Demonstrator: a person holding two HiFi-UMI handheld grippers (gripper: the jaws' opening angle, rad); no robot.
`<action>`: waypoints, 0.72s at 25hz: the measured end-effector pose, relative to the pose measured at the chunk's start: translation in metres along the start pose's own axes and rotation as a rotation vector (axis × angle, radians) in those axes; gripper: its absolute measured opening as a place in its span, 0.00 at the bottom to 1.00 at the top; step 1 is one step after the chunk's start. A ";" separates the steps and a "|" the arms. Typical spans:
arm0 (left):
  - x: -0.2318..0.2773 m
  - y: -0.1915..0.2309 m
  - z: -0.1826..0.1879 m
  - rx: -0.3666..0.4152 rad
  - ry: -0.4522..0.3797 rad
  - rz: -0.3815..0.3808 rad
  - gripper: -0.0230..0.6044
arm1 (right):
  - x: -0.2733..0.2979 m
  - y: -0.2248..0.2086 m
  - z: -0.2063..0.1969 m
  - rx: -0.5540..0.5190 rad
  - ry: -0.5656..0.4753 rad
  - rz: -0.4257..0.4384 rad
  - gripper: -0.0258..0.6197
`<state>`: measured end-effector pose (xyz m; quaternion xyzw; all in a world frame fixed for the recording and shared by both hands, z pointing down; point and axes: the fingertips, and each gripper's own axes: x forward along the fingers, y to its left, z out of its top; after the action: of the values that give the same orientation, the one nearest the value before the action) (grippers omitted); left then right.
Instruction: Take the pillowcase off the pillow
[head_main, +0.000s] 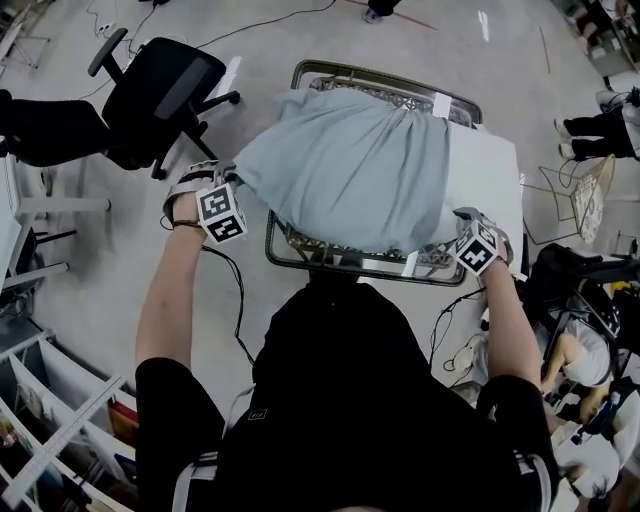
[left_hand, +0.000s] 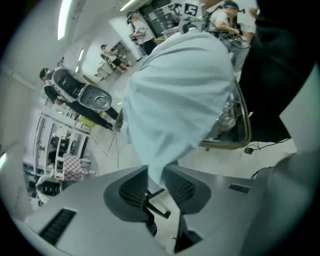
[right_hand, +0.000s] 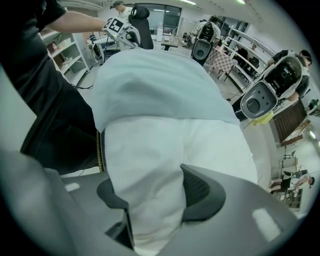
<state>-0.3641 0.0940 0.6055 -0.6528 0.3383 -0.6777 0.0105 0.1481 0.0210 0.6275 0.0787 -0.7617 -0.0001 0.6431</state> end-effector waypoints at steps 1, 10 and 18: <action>-0.004 -0.016 0.011 0.035 -0.032 -0.033 0.26 | 0.000 0.000 0.001 0.001 0.002 -0.002 0.45; -0.030 -0.117 0.112 0.196 -0.274 -0.188 0.38 | 0.001 0.003 0.003 0.000 0.012 -0.018 0.46; 0.000 -0.120 0.125 0.401 -0.181 -0.086 0.05 | 0.004 0.009 0.002 0.003 0.008 -0.037 0.46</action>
<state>-0.2011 0.1304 0.6522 -0.7095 0.1665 -0.6700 0.1412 0.1442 0.0290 0.6318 0.0936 -0.7577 -0.0106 0.6457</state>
